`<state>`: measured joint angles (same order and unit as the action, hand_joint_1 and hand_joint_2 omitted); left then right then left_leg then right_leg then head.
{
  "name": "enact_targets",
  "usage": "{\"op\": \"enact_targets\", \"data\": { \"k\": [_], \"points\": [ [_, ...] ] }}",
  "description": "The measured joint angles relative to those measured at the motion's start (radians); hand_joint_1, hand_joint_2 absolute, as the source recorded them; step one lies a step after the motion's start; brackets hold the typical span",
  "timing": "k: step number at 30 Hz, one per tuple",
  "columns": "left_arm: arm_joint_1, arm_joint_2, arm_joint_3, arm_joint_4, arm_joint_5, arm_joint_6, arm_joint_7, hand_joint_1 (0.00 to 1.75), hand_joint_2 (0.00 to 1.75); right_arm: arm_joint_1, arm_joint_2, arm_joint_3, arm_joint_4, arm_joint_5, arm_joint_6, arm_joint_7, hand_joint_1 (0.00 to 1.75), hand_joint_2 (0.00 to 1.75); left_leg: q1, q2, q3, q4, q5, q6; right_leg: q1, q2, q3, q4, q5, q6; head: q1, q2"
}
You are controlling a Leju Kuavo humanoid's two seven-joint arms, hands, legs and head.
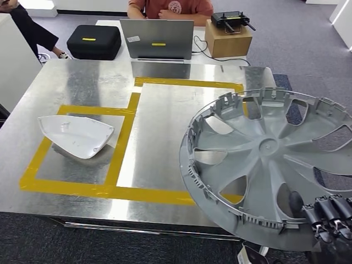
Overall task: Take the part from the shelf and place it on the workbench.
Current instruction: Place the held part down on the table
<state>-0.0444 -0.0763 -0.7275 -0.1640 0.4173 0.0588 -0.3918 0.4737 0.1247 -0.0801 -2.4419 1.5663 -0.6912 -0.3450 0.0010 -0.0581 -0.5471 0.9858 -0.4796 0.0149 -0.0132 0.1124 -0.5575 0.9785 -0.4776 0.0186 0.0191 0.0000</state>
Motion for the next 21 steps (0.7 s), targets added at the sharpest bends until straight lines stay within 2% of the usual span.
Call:
{"op": "enact_targets", "data": {
  "k": [2,5,6,7,9,10,11,12,13,15,16,17,18,19,21],
  "points": [
    [0.000,0.000,0.000,0.000,0.000,0.000,0.000,0.00,0.00,0.000,0.000,0.004,0.001,0.000,0.000,0.009,1.75,1.75,-0.001,0.000,0.000,0.002,-0.001,0.001,-0.002,0.001,0.000,-0.002,0.001,0.001,0.000,0.000],
    [-0.001,0.000,0.000,0.000,0.000,0.000,0.000,0.00,0.00,0.001,0.000,0.009,0.000,0.000,0.000,0.017,1.75,1.75,0.000,0.006,0.005,-0.007,0.005,0.016,-0.005,0.005,0.000,-0.011,0.005,0.012,-0.001,0.000],
    [-0.001,0.000,0.000,0.000,0.000,-0.001,0.000,0.00,0.00,0.002,0.000,0.011,0.000,0.000,0.000,0.019,1.75,1.75,0.003,0.011,0.011,-0.021,0.012,0.021,-0.002,-0.008,-0.006,-0.003,-0.001,0.015,0.001,0.000],
    [-0.001,-0.001,0.000,0.000,0.000,-0.002,0.000,0.00,0.00,0.002,0.000,0.011,0.000,0.000,0.000,0.020,1.75,1.75,0.007,0.018,0.017,-0.034,0.018,0.025,0.001,-0.029,-0.019,0.020,-0.017,0.016,0.003,0.000],
    [0.002,-0.001,0.000,0.000,0.001,-0.004,0.000,0.00,0.00,-0.001,0.000,0.012,0.000,0.000,0.000,0.019,1.75,1.75,0.011,0.034,0.024,-0.047,0.023,0.027,0.001,-0.081,-0.076,0.130,-0.078,0.022,0.009,0.000],
    [0.003,-0.001,0.000,0.000,0.001,-0.005,0.000,0.00,0.00,-0.002,0.000,0.012,0.000,0.000,0.000,0.018,1.75,1.75,0.011,0.042,0.024,-0.046,0.022,0.026,-0.002,-0.095,-0.110,0.198,-0.108,0.027,0.010,0.000],
    [0.005,-0.001,0.000,0.000,0.001,-0.005,0.000,0.00,0.00,-0.003,0.000,0.012,0.001,0.000,0.000,0.017,1.75,1.75,0.012,0.050,0.024,-0.046,0.020,0.023,-0.007,-0.103,-0.135,0.250,-0.125,0.032,0.011,0.000],
    [0.007,-0.001,0.000,0.000,0.001,-0.005,0.000,0.00,0.00,-0.002,0.000,0.012,0.001,0.000,0.000,0.017,1.75,1.75,0.015,0.057,0.024,-0.044,0.018,0.019,-0.012,-0.106,-0.143,0.267,-0.122,0.038,0.011,0.000],
    [0.008,-0.001,0.000,0.000,0.001,-0.005,0.000,0.00,0.00,-0.002,0.000,0.012,0.002,0.000,0.000,0.016,1.75,1.75,0.019,0.061,0.024,-0.041,0.014,0.013,-0.018,-0.110,-0.129,0.243,-0.101,0.045,0.011,0.000],
    [0.008,-0.001,0.000,0.000,0.002,-0.005,0.000,0.00,0.00,-0.002,0.000,0.011,0.004,0.000,0.000,0.016,1.75,1.75,0.027,0.066,0.024,-0.024,0.002,-0.006,-0.029,-0.119,-0.057,0.117,-0.045,0.062,0.013,0.000],
    [0.007,0.000,0.000,0.000,0.002,-0.005,0.000,0.00,0.00,-0.003,0.000,0.012,0.004,0.000,0.000,0.016,1.75,1.75,0.028,0.066,0.022,-0.011,-0.007,-0.017,-0.032,-0.119,-0.023,0.062,-0.029,0.063,0.017,0.000],
    [0.007,0.001,0.000,0.000,0.002,-0.004,0.000,0.00,0.00,-0.004,0.000,0.012,0.005,0.000,0.000,0.016,1.75,1.75,0.027,0.067,0.020,-0.001,-0.015,-0.027,-0.034,-0.118,-0.003,0.032,-0.027,0.058,0.019,0.000],
    [0.006,0.001,0.000,0.000,0.002,-0.004,0.000,0.00,0.00,-0.004,0.000,0.012,0.005,0.000,0.000,0.016,1.75,1.75,0.025,0.067,0.019,0.005,-0.019,-0.034,-0.032,-0.115,0.002,0.029,-0.034,0.049,0.019,0.000],
    [0.006,0.001,0.000,0.000,0.002,-0.003,0.000,0.00,0.00,-0.003,0.000,0.012,0.006,0.000,0.000,0.016,1.75,1.75,0.025,0.067,0.019,0.009,-0.021,-0.039,-0.031,-0.111,0.002,0.034,-0.035,0.035,0.018,0.000],
    [0.007,0.000,0.000,0.000,0.002,-0.003,0.000,0.00,0.00,-0.001,0.000,0.011,0.006,0.000,0.000,0.017,1.75,1.75,0.029,0.067,0.018,0.017,-0.030,-0.046,-0.028,-0.110,-0.002,0.042,-0.037,0.017,0.011,0.000]
  ]
}}
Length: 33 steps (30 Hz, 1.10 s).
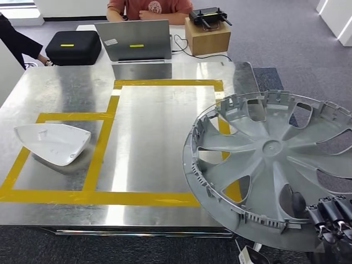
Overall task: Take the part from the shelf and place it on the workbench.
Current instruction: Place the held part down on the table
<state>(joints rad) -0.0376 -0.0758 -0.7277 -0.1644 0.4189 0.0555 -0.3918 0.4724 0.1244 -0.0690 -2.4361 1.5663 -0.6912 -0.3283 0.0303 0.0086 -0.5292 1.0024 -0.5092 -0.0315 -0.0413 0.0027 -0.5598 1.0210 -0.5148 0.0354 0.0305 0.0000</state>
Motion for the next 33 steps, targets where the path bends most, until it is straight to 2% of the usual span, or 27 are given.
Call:
{"op": "enact_targets", "data": {
  "k": [2,4,5,6,7,9,10,11,12,15,16,17,24,33],
  "points": [
    [0.000,0.000,0.000,0.000,0.000,0.000,0.000,0.00,0.00,0.001,0.000,0.000,0.000,0.000,0.000,0.000,1.75,1.75,0.001,-0.001,-0.029,0.067,-0.045,-0.003,0.003,0.001,0.000,0.001,0.000,-0.014,-0.006,0.000],
    [-0.001,0.000,0.000,0.000,0.000,0.000,0.000,0.00,0.00,0.001,0.000,0.000,0.000,0.000,0.000,0.000,1.75,1.75,-0.003,-0.001,-0.092,0.205,-0.109,0.001,0.010,0.001,0.000,0.001,-0.002,-0.022,-0.012,0.000],
    [0.000,0.000,0.000,0.000,0.000,0.000,0.000,0.00,0.00,0.001,0.000,0.000,0.000,0.000,0.000,0.000,1.75,1.75,-0.006,-0.001,-0.121,0.264,-0.128,0.005,0.015,0.002,0.001,0.001,-0.003,-0.024,-0.014,0.000],
    [0.001,0.000,0.000,0.000,0.000,0.000,0.000,0.00,0.00,0.001,0.000,0.000,0.000,0.000,0.000,0.000,1.75,1.75,-0.009,-0.001,-0.137,0.293,-0.129,0.011,0.020,0.004,0.002,0.001,-0.004,-0.027,-0.014,0.000],
    [0.002,0.000,0.000,0.000,0.000,0.000,0.000,0.00,0.00,0.001,0.000,0.000,0.000,0.000,0.000,-0.001,1.75,1.75,-0.013,-0.002,-0.135,0.283,-0.109,0.020,0.025,0.006,0.004,0.001,-0.005,-0.029,-0.015,0.000],
    [0.003,0.000,0.000,0.000,0.000,0.000,0.000,0.00,0.00,0.001,0.000,0.000,0.000,0.000,0.000,-0.008,1.75,1.75,-0.028,-0.006,-0.090,0.171,-0.035,0.048,0.034,0.010,0.011,0.001,-0.008,-0.033,-0.016,0.000],
    [0.003,0.002,0.000,0.000,0.000,0.000,0.000,0.00,0.00,0.001,0.000,0.000,0.000,0.000,0.000,-0.012,1.75,1.75,-0.034,-0.009,-0.065,0.111,-0.007,0.065,0.038,0.012,0.012,0.001,-0.009,-0.034,-0.014,0.000],
    [0.003,0.003,0.000,0.000,0.000,0.000,0.000,0.00,0.00,0.001,0.000,0.000,0.000,0.000,0.000,-0.017,1.75,1.75,-0.040,-0.012,-0.045,0.063,0.009,0.077,0.038,0.013,0.011,0.002,-0.010,-0.033,-0.013,0.000],
    [0.002,0.002,0.000,0.000,0.000,0.000,0.000,0.00,0.00,0.000,0.000,-0.001,0.001,0.000,0.000,-0.021,1.75,1.75,-0.043,-0.013,-0.036,0.036,0.014,0.077,0.039,0.013,0.008,0.003,-0.012,-0.033,-0.013,0.000],
    [0.004,-0.002,-0.001,0.000,0.000,0.000,0.000,0.00,0.00,0.001,0.000,-0.001,0.001,0.000,0.000,-0.025,1.75,1.75,-0.044,-0.014,-0.034,0.016,0.013,0.039,0.036,0.012,0.001,0.005,-0.012,-0.034,-0.015,0.000],
    [0.005,-0.001,-0.001,0.000,0.000,0.000,0.000,0.00,0.00,0.001,0.000,-0.001,0.001,0.000,0.000,-0.026,1.75,1.75,-0.044,-0.014,-0.034,0.016,0.012,0.035,0.035,0.012,0.002,0.003,-0.011,-0.033,-0.015,0.000],
    [0.005,-0.001,-0.001,0.000,0.000,0.000,0.000,0.00,0.00,0.001,0.000,-0.002,0.001,0.000,0.000,-0.027,1.75,1.75,-0.044,-0.014,-0.034,0.016,0.012,0.039,0.034,0.012,0.003,0.001,-0.010,-0.032,-0.015,0.000],
    [0.002,-0.004,-0.002,0.000,0.000,0.000,0.000,0.00,0.00,0.000,0.000,-0.002,0.001,0.000,0.000,-0.027,1.75,1.75,-0.047,-0.014,-0.034,0.017,0.014,0.048,0.032,0.013,0.006,-0.007,-0.003,-0.022,-0.015,0.000],
    [0.002,-0.004,-0.002,0.000,-0.005,0.003,0.001,0.00,0.00,0.005,0.000,-0.003,0.004,-0.002,0.000,-0.039,1.75,1.75,-0.047,-0.014,-0.034,0.017,0.015,0.050,0.031,0.013,0.006,-0.008,-0.002,-0.020,-0.015,0.000]
  ]
}}
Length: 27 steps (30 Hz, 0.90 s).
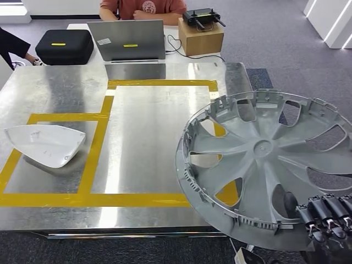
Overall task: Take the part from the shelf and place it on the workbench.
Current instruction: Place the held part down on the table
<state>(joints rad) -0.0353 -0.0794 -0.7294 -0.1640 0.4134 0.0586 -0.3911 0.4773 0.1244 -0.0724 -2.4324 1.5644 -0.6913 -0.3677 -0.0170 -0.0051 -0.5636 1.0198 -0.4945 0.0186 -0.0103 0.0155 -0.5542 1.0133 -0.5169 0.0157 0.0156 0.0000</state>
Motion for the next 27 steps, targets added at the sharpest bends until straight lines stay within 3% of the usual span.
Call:
{"op": "enact_targets", "data": {
  "k": [9,14,27],
  "points": [
    [0.000,0.000,0.000,0.000,-0.012,0.002,0.004,0.00,0.00,0.006,0.000,-0.001,0.013,-0.002,0.000,0.006,1.75,1.75,0.001,0.000,0.000,0.000,0.000,0.000,0.001,0.000,0.000,0.000,0.000,0.000,0.000,0.000],
    [0.000,0.005,0.001,0.000,-0.016,-0.001,0.001,0.00,0.00,0.005,0.000,-0.001,0.041,-0.005,0.000,-0.033,1.75,1.75,0.001,0.000,0.000,0.000,0.000,0.000,0.001,0.000,0.000,0.000,0.000,0.000,0.000,0.000],
    [0.001,0.023,0.001,0.000,-0.008,-0.014,-0.001,0.00,0.00,-0.027,0.000,0.001,0.150,0.002,0.000,0.071,1.75,1.75,0.001,0.000,0.000,0.000,0.000,0.000,0.001,0.000,0.000,0.000,0.000,0.000,0.000,0.000]
  ]
}}
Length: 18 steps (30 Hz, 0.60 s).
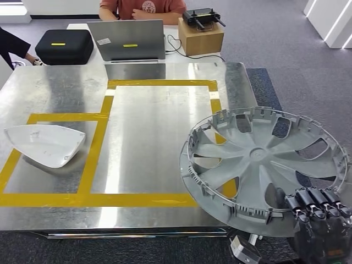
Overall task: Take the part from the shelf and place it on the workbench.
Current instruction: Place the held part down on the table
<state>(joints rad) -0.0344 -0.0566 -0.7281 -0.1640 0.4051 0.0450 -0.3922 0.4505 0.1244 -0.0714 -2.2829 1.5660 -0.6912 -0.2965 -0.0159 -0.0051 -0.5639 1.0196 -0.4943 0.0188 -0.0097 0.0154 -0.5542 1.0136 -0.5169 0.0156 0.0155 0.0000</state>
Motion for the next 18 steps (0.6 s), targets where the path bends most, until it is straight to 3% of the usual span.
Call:
{"op": "enact_targets", "data": {
  "k": [7,15,18],
  "points": [
    [0.000,0.003,-0.001,0.000,0.002,0.000,0.000,0.00,0.00,-0.013,-0.003,0.001,0.033,0.000,0.000,0.022,1.75,1.75,0.000,0.000,0.000,0.000,0.000,0.000,0.000,0.000,0.000,0.000,0.000,0.000,0.000,0.000],
    [-0.003,0.008,-0.004,0.000,-0.012,0.001,0.019,0.00,0.00,-0.065,-0.054,0.018,0.149,0.001,0.000,0.177,1.75,1.75,0.000,0.000,0.000,0.000,0.000,0.000,0.000,0.000,0.000,0.000,0.000,0.000,0.000,0.000],
    [-0.005,0.011,-0.007,0.000,-0.014,0.001,0.021,0.00,0.00,-0.086,-0.066,0.029,0.201,-0.014,0.000,0.192,1.75,1.75,0.000,0.000,0.000,0.000,0.000,0.001,0.000,0.000,0.000,0.000,0.000,0.000,0.000,0.000]
  ]
}}
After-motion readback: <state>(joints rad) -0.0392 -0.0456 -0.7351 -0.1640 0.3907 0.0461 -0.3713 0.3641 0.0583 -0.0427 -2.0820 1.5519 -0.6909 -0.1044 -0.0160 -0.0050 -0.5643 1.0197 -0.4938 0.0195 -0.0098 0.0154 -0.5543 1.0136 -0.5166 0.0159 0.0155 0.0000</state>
